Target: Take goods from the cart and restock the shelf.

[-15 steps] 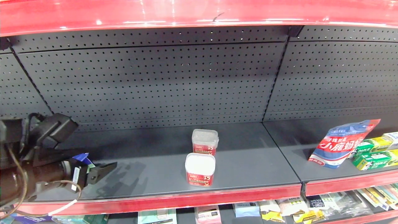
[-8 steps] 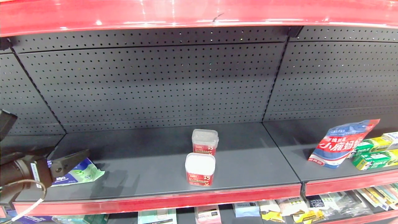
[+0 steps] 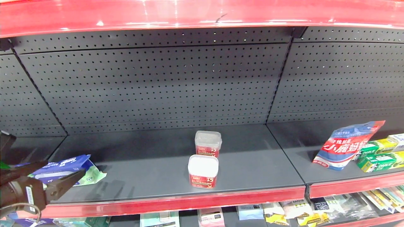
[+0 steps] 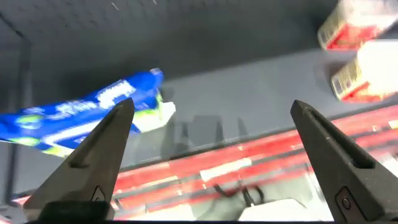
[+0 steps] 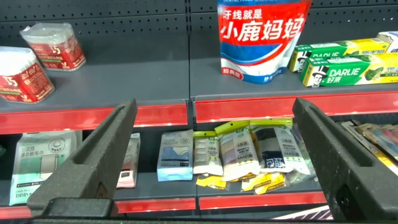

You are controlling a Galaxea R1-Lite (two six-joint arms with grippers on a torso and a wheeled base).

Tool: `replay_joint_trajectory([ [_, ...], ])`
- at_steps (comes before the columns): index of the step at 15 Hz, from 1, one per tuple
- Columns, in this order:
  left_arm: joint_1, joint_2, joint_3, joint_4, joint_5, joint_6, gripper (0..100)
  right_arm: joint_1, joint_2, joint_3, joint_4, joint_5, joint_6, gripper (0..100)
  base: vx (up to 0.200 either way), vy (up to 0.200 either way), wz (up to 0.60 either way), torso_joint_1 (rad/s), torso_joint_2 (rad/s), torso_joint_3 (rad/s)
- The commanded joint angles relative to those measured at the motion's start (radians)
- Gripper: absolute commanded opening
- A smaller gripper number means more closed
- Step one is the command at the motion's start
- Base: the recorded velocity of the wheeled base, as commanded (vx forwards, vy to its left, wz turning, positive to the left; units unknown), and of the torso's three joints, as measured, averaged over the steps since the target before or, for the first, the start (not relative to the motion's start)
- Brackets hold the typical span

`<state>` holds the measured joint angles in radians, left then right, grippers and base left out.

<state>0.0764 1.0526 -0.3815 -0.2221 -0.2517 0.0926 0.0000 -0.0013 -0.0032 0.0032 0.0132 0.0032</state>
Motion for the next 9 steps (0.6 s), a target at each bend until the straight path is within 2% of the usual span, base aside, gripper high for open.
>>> replay_joint_trajectory([
  [1,-0.004,0.176,-0.074,0.004,-0.038,0.001,100,0.0,0.001,0.0,0.0,0.001,0.0,100,0.0,0.0,0.0,0.0,0.0,0.0],
  [2,-0.05,0.238,-0.129,0.037,-0.047,0.003,100,0.0,0.001,0.0,0.0,0.001,0.0,100,0.0,0.0,0.0,0.0,0.0,0.0],
  [5,-0.221,0.297,-0.154,0.084,-0.038,0.009,100,0.0,0.001,0.0,0.0,0.001,0.0,100,0.0,0.0,0.0,0.0,0.0,0.0],
  [7,-0.26,0.308,-0.145,0.086,-0.037,0.004,100,0.0,0.001,0.0,0.0,0.001,0.001,100,0.0,0.0,0.0,0.0,0.0,0.0],
  [9,-0.26,0.294,-0.152,0.084,-0.031,0.006,100,0.0,0.001,0.0,0.0,0.001,0.0,100,0.0,0.0,0.0,0.0,0.0,0.0],
])
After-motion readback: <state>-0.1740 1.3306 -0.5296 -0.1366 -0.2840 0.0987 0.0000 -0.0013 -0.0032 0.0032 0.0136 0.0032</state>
